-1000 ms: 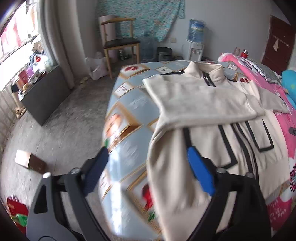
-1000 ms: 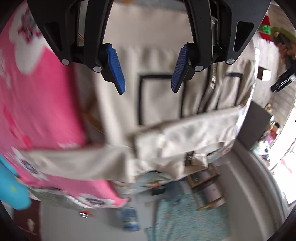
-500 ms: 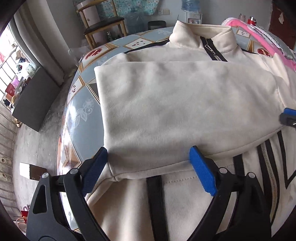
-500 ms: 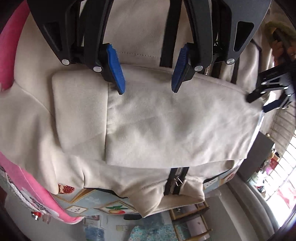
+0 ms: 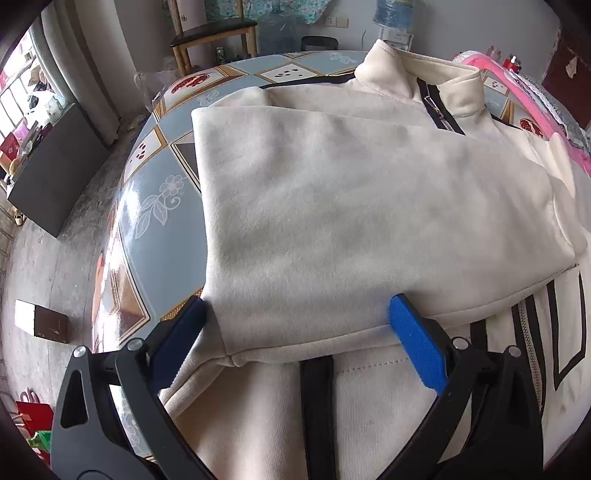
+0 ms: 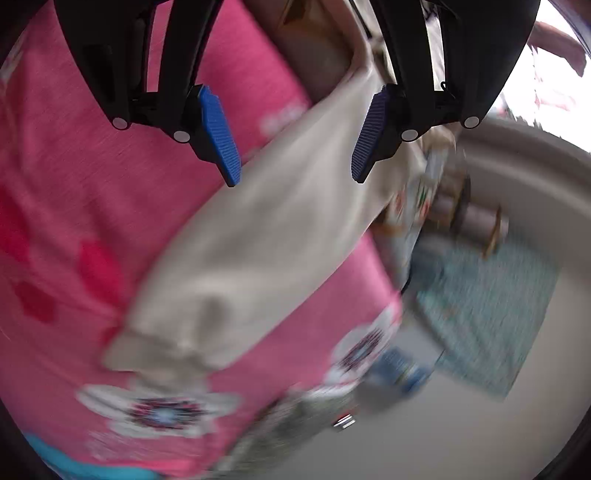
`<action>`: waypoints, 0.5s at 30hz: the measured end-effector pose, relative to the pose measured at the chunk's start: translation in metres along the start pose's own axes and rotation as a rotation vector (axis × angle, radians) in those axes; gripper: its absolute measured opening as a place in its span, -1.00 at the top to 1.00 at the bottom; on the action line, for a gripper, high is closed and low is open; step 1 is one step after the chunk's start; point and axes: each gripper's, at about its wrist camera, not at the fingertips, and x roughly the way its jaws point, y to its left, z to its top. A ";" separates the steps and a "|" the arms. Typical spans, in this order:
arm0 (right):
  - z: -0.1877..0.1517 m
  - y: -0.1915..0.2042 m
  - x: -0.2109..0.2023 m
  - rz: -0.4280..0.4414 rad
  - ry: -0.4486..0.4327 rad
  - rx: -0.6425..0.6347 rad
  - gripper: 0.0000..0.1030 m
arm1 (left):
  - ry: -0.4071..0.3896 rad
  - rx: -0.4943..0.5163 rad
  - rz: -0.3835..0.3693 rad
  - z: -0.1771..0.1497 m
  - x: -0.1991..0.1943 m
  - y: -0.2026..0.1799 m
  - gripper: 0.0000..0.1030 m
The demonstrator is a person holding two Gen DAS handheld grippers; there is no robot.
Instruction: Fold large clothes
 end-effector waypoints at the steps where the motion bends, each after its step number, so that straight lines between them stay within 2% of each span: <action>1: 0.011 -0.013 0.004 0.005 -0.003 0.047 -0.19 | -0.002 -0.002 0.001 0.000 0.000 0.000 -0.88; 5: 0.039 -0.049 0.020 0.021 -0.022 0.183 -0.19 | 0.000 -0.007 0.004 0.000 0.000 0.000 -0.88; 11: 0.060 -0.058 0.030 0.002 -0.073 0.194 -0.16 | 0.010 -0.004 0.002 0.001 0.000 0.000 -0.88; 15: 0.068 -0.072 0.037 -0.019 -0.097 0.219 0.15 | 0.010 -0.002 0.001 0.001 0.001 0.001 -0.88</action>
